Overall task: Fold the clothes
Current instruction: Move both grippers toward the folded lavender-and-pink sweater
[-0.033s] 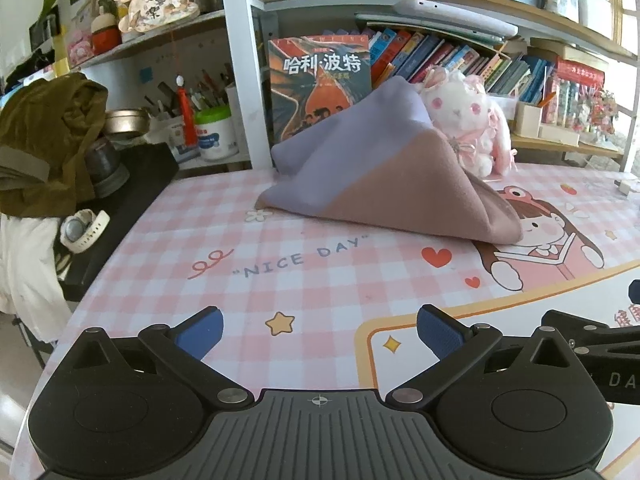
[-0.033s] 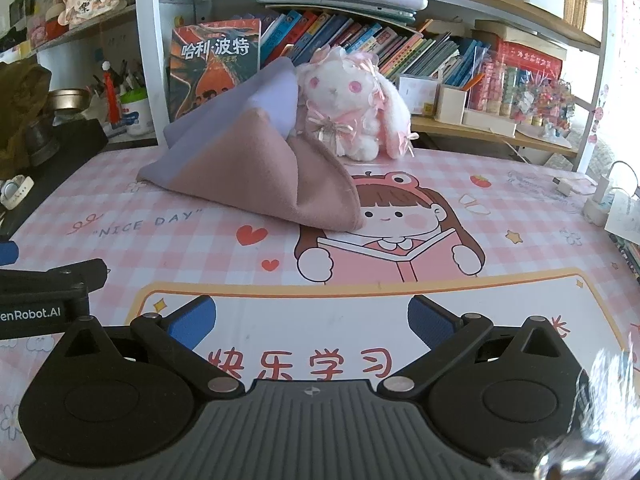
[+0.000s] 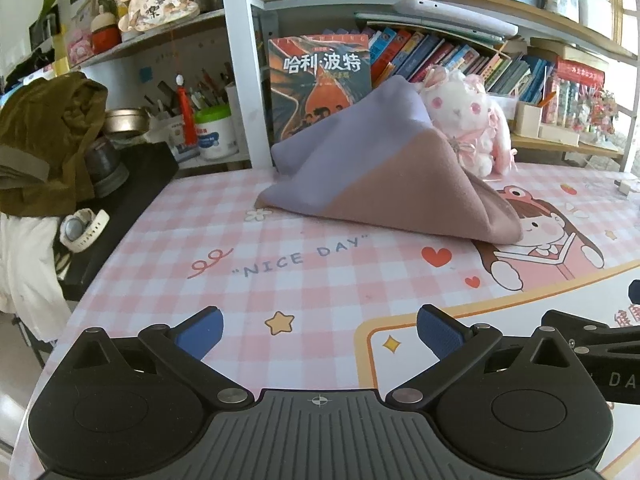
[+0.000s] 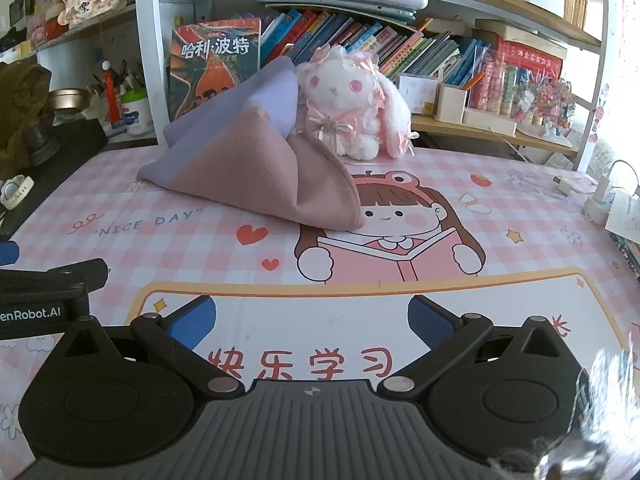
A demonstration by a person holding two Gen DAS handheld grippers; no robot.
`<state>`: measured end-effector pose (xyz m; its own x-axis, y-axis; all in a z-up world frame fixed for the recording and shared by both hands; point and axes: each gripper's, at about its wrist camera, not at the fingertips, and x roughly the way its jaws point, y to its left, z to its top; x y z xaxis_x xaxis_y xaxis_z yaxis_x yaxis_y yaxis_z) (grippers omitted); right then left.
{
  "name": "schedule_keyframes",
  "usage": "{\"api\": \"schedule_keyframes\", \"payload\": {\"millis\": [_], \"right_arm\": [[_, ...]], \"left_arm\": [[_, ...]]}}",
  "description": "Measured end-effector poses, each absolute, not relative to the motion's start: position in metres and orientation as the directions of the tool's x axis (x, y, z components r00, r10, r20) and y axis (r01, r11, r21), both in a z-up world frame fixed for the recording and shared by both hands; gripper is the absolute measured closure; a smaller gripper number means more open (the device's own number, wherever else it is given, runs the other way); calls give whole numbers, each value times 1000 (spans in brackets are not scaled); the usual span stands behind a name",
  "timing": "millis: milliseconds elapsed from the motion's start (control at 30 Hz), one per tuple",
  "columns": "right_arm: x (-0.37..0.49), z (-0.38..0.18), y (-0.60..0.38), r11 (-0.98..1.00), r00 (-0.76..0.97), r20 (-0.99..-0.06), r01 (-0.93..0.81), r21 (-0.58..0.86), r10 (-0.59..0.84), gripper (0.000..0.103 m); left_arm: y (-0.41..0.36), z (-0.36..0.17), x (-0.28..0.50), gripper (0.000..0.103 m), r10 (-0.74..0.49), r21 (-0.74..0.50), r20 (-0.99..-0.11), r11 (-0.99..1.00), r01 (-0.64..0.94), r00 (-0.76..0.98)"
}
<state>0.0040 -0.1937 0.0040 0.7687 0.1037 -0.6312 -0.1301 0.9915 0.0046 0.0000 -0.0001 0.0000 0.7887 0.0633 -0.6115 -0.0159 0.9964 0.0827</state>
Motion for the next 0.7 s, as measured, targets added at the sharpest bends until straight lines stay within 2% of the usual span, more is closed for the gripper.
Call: {"api": "schedule_keyframes", "payload": {"millis": [400, 700], "right_arm": [[6, 3, -196, 991, 758, -643, -132, 19, 114, 0], [8, 3, -197, 990, 757, -643, -137, 18, 116, 0]], "left_arm": [[-3, -4, 3, 0, 16, 36, -634, 999, 9, 773], [-8, -5, 3, 0, 23, 45, -639, 999, 8, 769]]}}
